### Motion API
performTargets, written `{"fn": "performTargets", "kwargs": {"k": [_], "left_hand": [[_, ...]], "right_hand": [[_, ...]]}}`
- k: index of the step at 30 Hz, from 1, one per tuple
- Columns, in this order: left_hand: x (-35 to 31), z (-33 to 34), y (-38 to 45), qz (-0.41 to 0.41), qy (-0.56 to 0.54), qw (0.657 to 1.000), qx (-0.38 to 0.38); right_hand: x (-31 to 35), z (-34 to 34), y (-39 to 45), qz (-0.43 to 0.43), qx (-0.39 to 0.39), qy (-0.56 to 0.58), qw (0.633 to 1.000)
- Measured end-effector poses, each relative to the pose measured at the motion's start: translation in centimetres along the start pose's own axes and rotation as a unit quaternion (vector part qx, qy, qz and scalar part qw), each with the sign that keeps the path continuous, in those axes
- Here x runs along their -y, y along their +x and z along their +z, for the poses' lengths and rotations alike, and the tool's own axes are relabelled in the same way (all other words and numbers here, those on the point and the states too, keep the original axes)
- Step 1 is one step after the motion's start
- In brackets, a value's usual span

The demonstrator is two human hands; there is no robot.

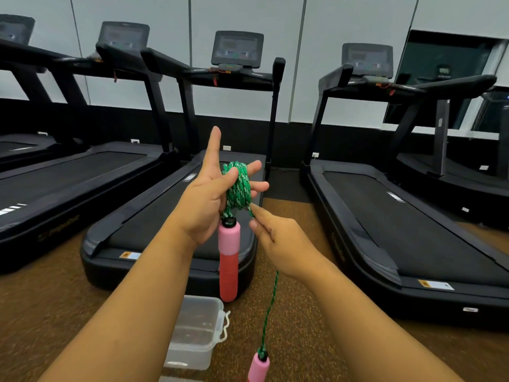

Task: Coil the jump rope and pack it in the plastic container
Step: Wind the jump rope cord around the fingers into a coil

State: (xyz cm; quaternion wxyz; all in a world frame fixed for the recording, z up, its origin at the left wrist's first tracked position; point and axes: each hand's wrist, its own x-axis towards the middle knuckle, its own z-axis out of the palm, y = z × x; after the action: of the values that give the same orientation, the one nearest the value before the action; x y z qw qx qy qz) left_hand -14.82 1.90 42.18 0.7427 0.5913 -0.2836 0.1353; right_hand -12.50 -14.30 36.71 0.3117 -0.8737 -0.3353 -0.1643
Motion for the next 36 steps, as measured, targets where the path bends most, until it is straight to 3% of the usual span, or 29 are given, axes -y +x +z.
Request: {"fn": "performTargets", "kwargs": {"k": [5, 12, 15, 20, 24, 36], "left_hand": [[0.5, -0.1, 0.1, -0.008, 0.012, 1.000, -0.014], [1.4, 0.0, -0.4, -0.045, 0.014, 0.999, -0.004], [2.1, 0.2, -0.7, -0.068, 0.016, 0.997, 0.012], [3.0, 0.5, -1.4, -0.111, 0.055, 0.991, 0.046], [3.3, 0.5, -1.5, -0.107, 0.081, 0.989, 0.059], [1.8, 1.5, -2.2, -0.133, -0.015, 0.983, 0.123]], "right_hand": [[1.5, -0.1, -1.0, -0.064, 0.016, -0.117, 0.991], [2.8, -0.8, -1.7, -0.163, -0.010, -0.334, 0.928], [3.3, -1.9, -1.6, -0.185, -0.010, -0.366, 0.912], [4.1, -4.5, -0.8, -0.215, -0.041, -0.368, 0.904], [3.9, -6.4, 0.4, -0.201, -0.056, -0.326, 0.922], [0.2, -7.2, 2.6, -0.040, -0.086, -0.066, 0.993]]}}
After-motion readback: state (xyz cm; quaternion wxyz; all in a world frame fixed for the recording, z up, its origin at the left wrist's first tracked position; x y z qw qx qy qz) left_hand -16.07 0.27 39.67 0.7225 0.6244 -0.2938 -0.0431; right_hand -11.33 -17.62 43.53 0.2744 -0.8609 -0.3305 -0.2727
